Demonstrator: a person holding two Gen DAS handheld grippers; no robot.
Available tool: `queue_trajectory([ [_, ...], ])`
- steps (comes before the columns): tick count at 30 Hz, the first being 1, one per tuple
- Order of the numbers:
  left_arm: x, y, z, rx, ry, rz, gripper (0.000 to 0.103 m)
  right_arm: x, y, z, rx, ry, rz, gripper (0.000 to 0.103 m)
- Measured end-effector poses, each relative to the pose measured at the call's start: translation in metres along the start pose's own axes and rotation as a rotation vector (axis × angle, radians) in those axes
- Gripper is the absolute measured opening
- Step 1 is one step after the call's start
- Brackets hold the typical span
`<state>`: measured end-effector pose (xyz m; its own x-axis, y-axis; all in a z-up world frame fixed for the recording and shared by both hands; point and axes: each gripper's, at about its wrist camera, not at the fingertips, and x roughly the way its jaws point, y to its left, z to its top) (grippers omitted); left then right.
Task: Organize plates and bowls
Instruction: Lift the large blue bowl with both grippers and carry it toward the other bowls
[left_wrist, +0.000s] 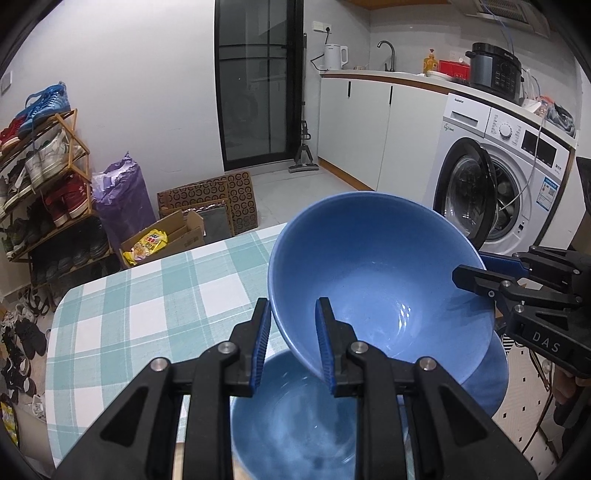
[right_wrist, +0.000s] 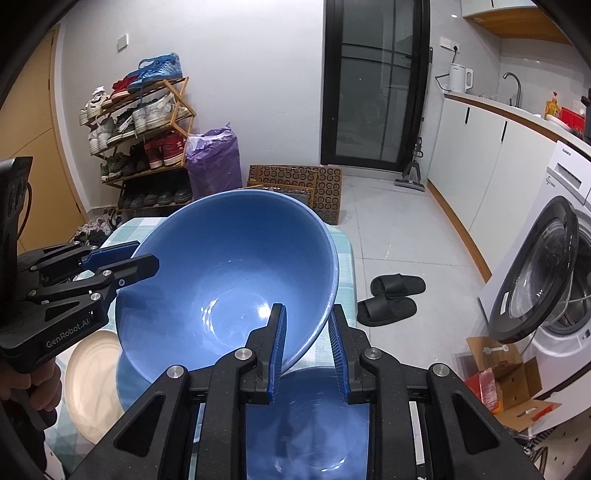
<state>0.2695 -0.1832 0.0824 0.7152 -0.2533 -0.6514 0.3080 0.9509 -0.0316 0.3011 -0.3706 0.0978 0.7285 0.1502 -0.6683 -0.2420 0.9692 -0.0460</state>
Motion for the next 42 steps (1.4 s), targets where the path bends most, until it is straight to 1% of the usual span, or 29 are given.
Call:
queue_trajectory([
  [15, -0.019, 0.02, -0.018, -0.037, -0.004, 0.025, 0.023, -0.004, 0.035, -0.008, -0.039, 0.005, 0.046, 0.024],
  [20, -0.023, 0.025, -0.026, -0.047, 0.0, 0.024, 0.023, -0.003, 0.04, -0.009, -0.048, 0.009, 0.053, 0.024],
  [42, -0.03, 0.041, -0.052, -0.077, 0.025, 0.035, 0.023, 0.012, 0.074, -0.032, -0.087, 0.066, 0.077, 0.024],
])
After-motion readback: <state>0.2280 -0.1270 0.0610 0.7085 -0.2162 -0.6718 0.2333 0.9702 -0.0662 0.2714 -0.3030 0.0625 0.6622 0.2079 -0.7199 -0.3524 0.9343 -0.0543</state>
